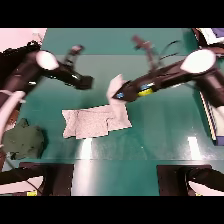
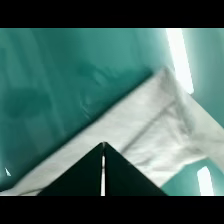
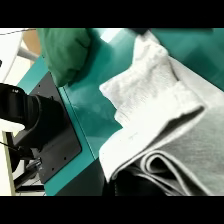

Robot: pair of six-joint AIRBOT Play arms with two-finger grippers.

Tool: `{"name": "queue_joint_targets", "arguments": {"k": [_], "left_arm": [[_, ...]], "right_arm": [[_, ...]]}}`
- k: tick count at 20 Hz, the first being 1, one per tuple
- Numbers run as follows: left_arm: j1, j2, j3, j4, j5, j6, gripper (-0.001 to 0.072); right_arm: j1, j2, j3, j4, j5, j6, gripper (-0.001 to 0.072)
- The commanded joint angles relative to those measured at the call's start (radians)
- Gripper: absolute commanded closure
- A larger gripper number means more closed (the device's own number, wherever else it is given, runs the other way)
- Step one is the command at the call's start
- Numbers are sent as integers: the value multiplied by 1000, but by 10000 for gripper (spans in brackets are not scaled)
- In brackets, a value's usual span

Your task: Fold the shirts.

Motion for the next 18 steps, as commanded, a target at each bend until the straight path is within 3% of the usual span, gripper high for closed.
{"name": "queue_joint_targets", "arguments": {"k": [1,3,4,6,7,9,11,14,18], "left_arm": [[166,173,1,161,-53,3,681],[240,238,1,181,-62,3,681],[272,262,1,181,-68,3,681],[311,281,2,181,-85,3,681],[322,281,2,181,-103,4,681],[324,281,2,180,-132,31,681],[324,281,2,179,-146,31,681],[324,281,2,175,-175,31,681],[324,281,2,168,-185,31,681]], "right_arm": [[195,-142,27,4,-224,-45,697],[284,-270,136,-5,-264,-48,696],[317,-332,194,-4,-283,-48,645],[356,-433,290,2,-293,-47,252],[357,-463,330,10,-253,-47,231],[339,-487,394,-18,-112,-20,305],[289,-466,393,-93,-18,14,305],[170,-359,241,-201,-1,60,305],[-45,-185,-66,-212,-17,96,305]]}}
